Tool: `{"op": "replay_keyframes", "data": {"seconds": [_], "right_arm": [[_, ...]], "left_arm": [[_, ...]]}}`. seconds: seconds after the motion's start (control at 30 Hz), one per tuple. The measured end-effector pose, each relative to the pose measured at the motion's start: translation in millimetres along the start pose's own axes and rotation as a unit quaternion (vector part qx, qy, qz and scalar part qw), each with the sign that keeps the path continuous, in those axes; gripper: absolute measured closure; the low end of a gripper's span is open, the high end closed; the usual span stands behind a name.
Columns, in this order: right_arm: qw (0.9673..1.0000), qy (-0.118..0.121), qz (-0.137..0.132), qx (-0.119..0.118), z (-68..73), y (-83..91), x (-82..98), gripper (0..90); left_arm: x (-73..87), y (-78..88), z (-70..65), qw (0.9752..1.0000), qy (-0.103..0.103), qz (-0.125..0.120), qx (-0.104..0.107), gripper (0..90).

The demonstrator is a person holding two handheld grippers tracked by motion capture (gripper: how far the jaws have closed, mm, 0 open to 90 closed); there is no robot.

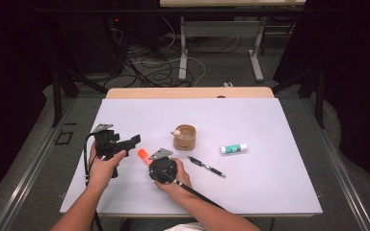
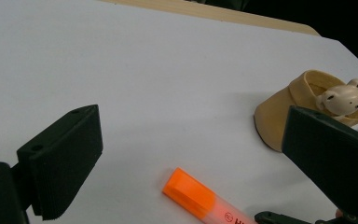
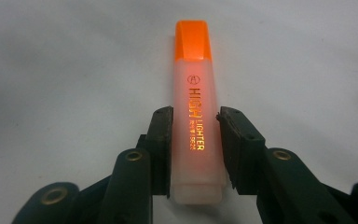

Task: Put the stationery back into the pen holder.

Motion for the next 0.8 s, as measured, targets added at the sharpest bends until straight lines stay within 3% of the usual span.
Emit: {"op": "replay_keyframes", "data": {"seconds": [0.27,0.37,0.5,0.8], "right_arm": [[0.9999,-0.008,-0.009,-0.006,0.5,0.9,-0.9,66.1],[0.9998,0.001,-0.014,-0.01,0.2,2.8,-3.0,66.1],[0.9996,-0.01,-0.024,-0.011,1.1,8.2,-6.4,66.1],[0.9987,-0.009,-0.049,-0.005,-4.0,21.9,-13.3,66.1]], "left_arm": [[-0.8,0.8,-0.3,1.0,-0.002,-0.003,-0.002,5.3],[-1.1,2.0,-1.4,1.0,-0.002,-0.001,0.0,5.3],[-2.4,2.6,-3.2,1.0,-0.002,-0.005,0.002,5.3],[-5.8,8.0,-15.7,0.9996,-0.006,-0.01,0.027,5.4]]}}
Point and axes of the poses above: each handheld gripper's, and its own axes: y roughly backward along the jaws, x roughly out of its underside, z roughly to its left, the point moved 10 cm from there along -y, roughly forward along the jaws, and after that the axes turned 1 degree about x, right-handed, at the moved point
